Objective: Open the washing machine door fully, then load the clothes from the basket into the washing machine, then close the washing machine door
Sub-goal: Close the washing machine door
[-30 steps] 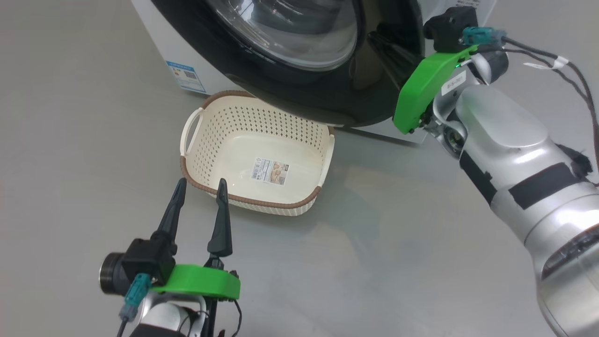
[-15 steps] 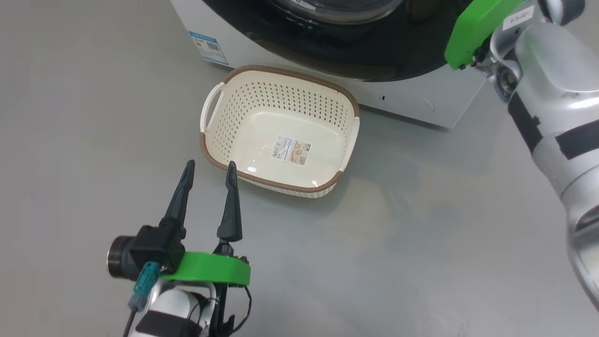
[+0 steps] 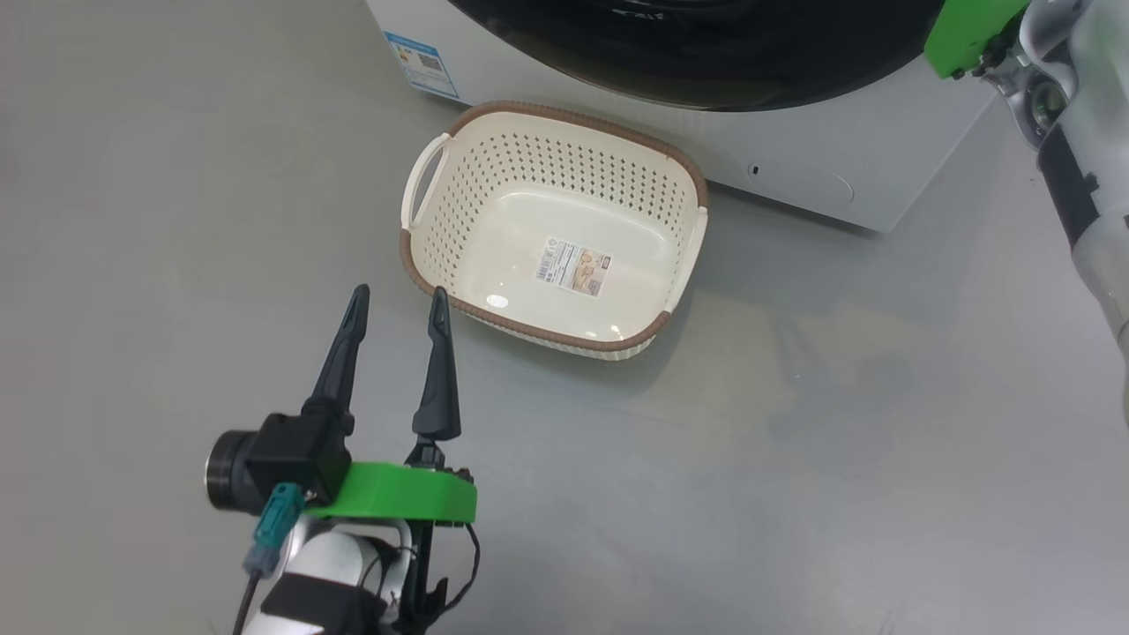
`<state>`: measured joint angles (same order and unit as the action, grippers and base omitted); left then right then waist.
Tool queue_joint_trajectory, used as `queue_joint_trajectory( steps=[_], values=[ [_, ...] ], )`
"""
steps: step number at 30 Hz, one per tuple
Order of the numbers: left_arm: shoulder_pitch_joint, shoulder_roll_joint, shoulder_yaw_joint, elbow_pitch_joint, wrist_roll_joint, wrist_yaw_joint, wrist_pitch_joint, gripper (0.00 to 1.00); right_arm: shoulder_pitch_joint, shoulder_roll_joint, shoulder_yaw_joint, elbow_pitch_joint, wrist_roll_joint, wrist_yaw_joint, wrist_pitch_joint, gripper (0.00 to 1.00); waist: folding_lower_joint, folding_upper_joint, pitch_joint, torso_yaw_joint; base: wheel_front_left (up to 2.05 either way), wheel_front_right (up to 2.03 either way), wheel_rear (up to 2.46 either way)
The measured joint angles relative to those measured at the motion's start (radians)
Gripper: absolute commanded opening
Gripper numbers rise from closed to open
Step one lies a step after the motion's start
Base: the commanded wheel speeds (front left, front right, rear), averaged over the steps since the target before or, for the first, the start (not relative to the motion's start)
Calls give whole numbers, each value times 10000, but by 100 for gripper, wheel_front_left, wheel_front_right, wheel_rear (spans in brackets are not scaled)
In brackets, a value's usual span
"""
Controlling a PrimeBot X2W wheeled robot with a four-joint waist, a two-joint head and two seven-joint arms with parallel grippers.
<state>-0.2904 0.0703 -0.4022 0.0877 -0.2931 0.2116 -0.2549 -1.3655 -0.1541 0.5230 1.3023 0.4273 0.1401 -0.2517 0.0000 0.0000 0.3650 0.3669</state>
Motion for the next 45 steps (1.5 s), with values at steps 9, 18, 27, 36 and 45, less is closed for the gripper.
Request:
queue_joint_trajectory(
  steps=[9, 18, 27, 36, 45],
  values=[
    [4, -52, 290, 104, 165, -88, 0, 100, 207, 360, -848, -761, -1012, -54, -6, 0, 0, 0, -202, -187, 0, 0, 0],
    [115, -54, 453, 307, 255, -102, 0, 100, 1974, 746, -1104, -2681, -1306, -59, -8, 0, 0, 0, -732, -584, 0, 0, 0],
    [409, 23, 600, 451, 284, -96, 0, 100, 4227, 803, -1755, -5269, -1430, -59, -8, 43, 0, 0, -1349, -1202, 0, 0, 0],
    [532, 290, 708, 497, 274, -100, 10, 100, 6526, 846, -2817, -6863, -1916, -59, -8, 100, 0, 0, -1813, -1751, 0, 0, 0],
    [787, 606, 792, 483, 151, -100, 280, 100, 8418, 901, -3628, -8078, -2176, -59, -8, 100, 0, 0, -2230, -2386, 0, 0, 0]
  ],
)
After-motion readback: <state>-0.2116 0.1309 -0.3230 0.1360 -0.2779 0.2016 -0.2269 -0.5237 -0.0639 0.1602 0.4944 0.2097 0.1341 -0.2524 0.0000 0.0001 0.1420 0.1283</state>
